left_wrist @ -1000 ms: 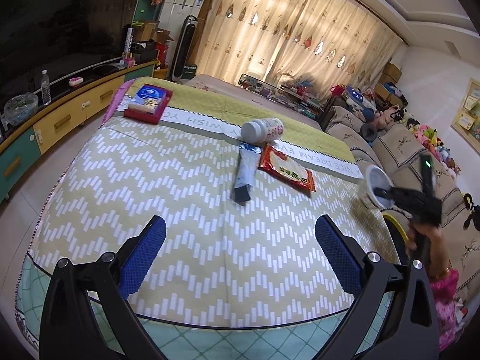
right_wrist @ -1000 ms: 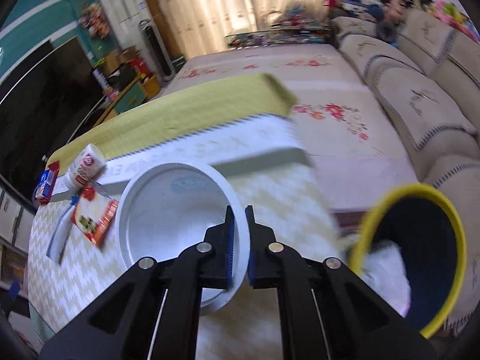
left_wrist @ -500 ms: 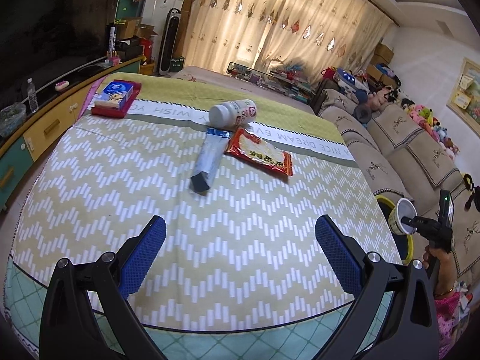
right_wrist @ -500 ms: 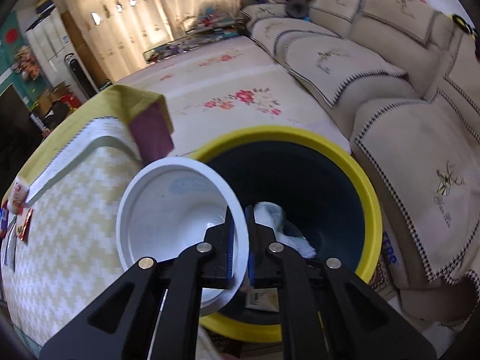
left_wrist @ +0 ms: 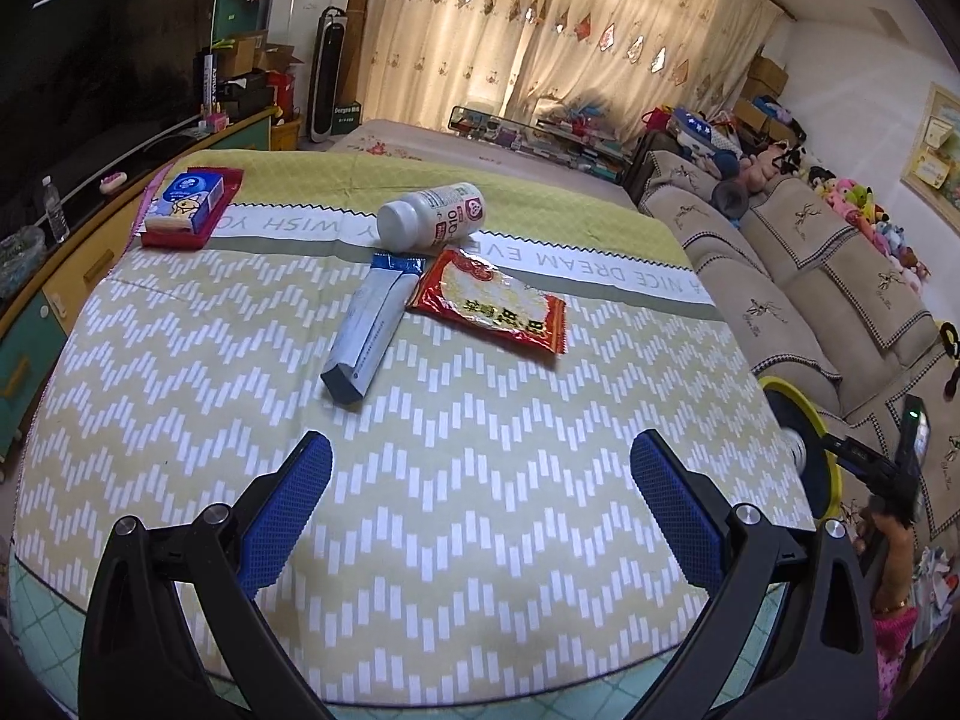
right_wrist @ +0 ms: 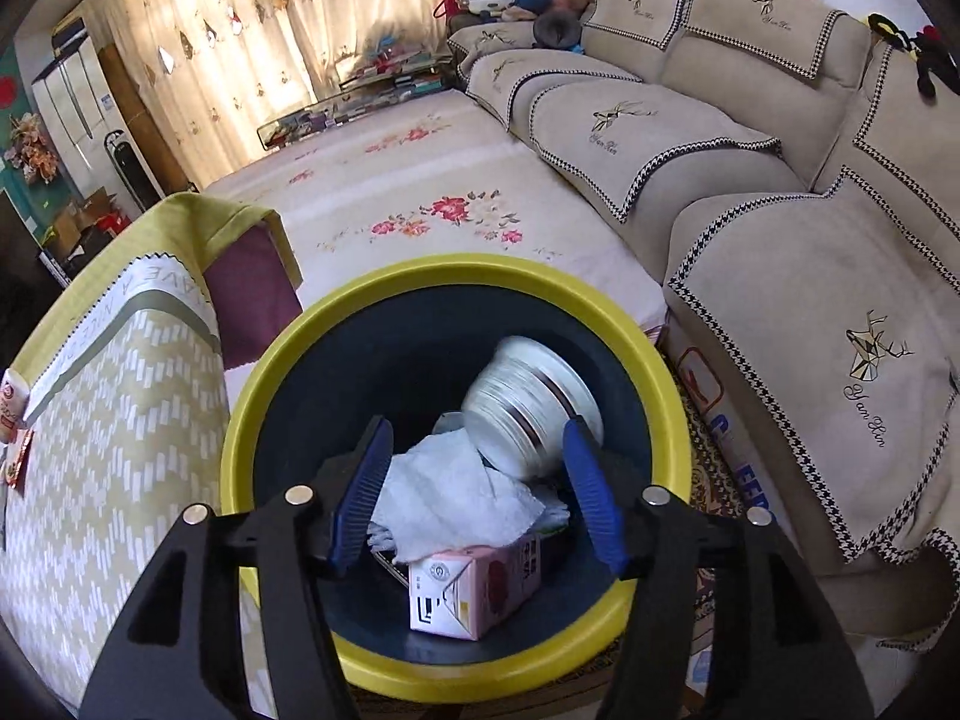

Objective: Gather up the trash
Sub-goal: 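Carry the white bowl over the bin and open the right gripper, then grasp the white toothpaste tube with the left gripper and lift it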

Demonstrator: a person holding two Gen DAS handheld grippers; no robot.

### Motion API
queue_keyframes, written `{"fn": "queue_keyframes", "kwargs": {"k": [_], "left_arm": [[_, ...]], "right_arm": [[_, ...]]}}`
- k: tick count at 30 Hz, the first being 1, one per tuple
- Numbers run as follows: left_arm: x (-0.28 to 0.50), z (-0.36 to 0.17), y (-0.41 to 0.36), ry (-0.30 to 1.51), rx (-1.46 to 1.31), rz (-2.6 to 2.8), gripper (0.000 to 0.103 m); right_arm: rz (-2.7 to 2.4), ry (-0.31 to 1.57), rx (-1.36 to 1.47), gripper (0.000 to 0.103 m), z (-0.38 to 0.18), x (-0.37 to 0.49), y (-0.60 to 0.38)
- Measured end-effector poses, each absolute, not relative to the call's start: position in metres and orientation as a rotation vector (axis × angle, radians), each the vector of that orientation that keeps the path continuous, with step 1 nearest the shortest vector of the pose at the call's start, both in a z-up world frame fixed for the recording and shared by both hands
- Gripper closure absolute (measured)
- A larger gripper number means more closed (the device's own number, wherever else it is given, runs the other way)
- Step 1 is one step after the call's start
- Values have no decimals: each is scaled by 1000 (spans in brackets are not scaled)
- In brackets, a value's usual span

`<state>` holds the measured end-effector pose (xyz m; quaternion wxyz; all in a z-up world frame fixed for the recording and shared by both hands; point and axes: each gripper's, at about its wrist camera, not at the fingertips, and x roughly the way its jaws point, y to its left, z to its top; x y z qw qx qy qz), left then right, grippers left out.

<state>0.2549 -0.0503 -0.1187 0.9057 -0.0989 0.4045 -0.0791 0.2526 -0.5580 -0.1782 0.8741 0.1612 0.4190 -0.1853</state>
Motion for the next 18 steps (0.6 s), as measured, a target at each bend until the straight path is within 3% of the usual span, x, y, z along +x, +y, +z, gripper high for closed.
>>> {"fn": "queue_keyframes", "kwargs": {"k": [6,18], "left_arm": [[284,-128,-47,875,-193,-168,5],[354,-147,-47,964,-23,-185,9]], "right_arm": [[-364,844,315,39,-172,242,-553],[-287,837,297,37,-167,251,-532]]}}
